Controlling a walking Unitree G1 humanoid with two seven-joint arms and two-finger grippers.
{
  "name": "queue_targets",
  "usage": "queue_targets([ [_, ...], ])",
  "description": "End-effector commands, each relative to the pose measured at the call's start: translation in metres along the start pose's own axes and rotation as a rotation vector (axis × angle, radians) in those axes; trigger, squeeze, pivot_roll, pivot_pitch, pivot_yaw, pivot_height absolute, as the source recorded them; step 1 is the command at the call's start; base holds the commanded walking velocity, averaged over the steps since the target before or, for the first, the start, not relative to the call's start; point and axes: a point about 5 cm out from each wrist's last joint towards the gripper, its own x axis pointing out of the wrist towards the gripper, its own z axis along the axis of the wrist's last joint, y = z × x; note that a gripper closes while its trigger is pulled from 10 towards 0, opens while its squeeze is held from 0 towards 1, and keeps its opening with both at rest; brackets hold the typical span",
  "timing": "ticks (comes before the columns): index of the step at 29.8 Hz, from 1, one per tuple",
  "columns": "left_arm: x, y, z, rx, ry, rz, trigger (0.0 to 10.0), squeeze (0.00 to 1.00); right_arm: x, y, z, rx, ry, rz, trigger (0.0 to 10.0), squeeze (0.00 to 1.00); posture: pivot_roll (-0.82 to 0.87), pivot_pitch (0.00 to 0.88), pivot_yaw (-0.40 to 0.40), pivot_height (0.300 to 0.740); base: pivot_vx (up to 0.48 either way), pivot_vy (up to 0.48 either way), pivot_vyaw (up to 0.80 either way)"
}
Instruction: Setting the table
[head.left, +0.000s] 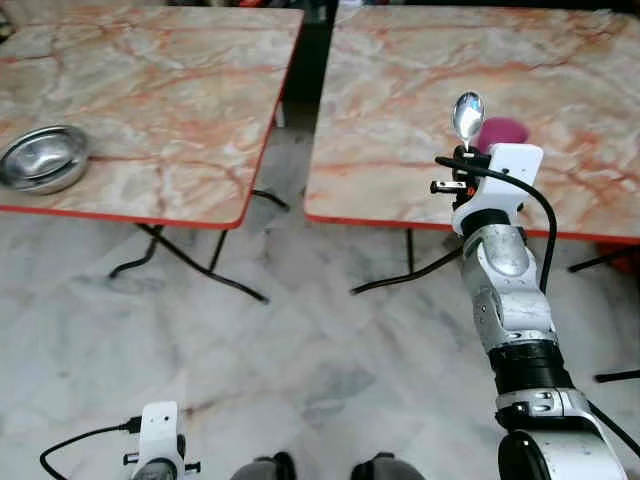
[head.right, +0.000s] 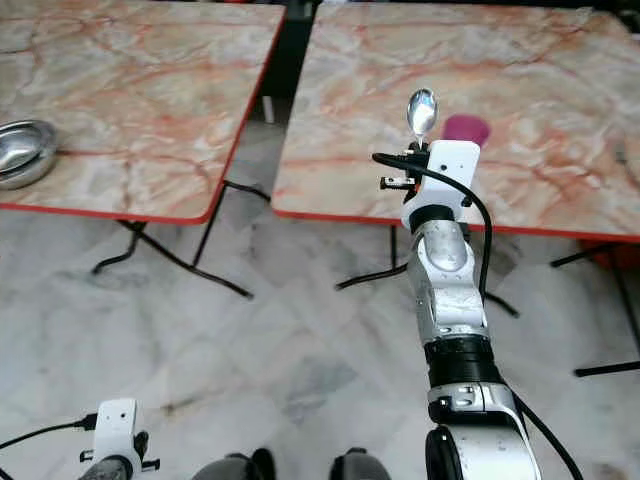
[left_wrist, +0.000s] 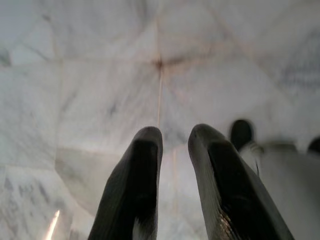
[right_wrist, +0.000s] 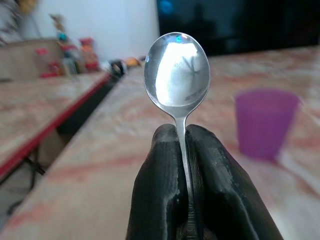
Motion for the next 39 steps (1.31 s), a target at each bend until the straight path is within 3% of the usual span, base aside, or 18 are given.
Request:
queue_targets([
  [1,-0.001,0.008,-0.008,-0.005,0.038,0.021,10.0,0.00,0.001,0.000,0.007,0.005,-0.027,-0.001,10.0,0.00,-0.06,0.226,0.015,0.740,0.000,0.480,0.00],
  [39,-0.002,0.016,-0.010,0.001,0.055,0.032,10.0,0.00,0.001,0.011,0.004,0.018,-0.020,0.034,10.0,0.00,-0.04,0.204,0.015,0.740,0.000,0.467,0.00],
])
